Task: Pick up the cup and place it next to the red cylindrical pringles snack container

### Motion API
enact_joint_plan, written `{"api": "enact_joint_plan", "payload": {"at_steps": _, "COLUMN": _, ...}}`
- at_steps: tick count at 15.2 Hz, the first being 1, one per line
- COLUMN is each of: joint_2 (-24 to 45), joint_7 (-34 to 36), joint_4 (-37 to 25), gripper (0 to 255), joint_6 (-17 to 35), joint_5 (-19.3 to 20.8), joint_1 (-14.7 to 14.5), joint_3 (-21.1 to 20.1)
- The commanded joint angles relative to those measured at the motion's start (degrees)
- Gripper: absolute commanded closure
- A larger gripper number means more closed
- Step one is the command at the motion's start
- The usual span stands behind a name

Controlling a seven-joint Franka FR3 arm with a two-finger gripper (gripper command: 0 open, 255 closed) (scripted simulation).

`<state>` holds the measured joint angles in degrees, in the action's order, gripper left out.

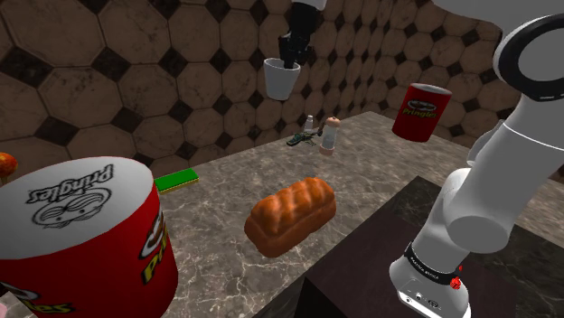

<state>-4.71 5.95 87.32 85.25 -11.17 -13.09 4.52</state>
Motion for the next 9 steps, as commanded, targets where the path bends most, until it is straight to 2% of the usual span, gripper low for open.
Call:
{"api": "enact_joint_plan", "payload": {"at_steps": 1, "joint_2": 0.71, "joint_7": 2.68, "joint_4": -0.52, "gripper": 255, "joint_6": 0.74, "joint_5": -0.03, "joint_1": -1.21, "joint_3": -1.47}}
{"api": "enact_joint_plan", "payload": {"at_steps": 9, "joint_2": 6.94, "joint_7": 13.31, "joint_4": -7.58, "gripper": 255, "joint_6": 1.96, "joint_5": 0.65, "joint_1": -6.41, "joint_3": -7.02}}
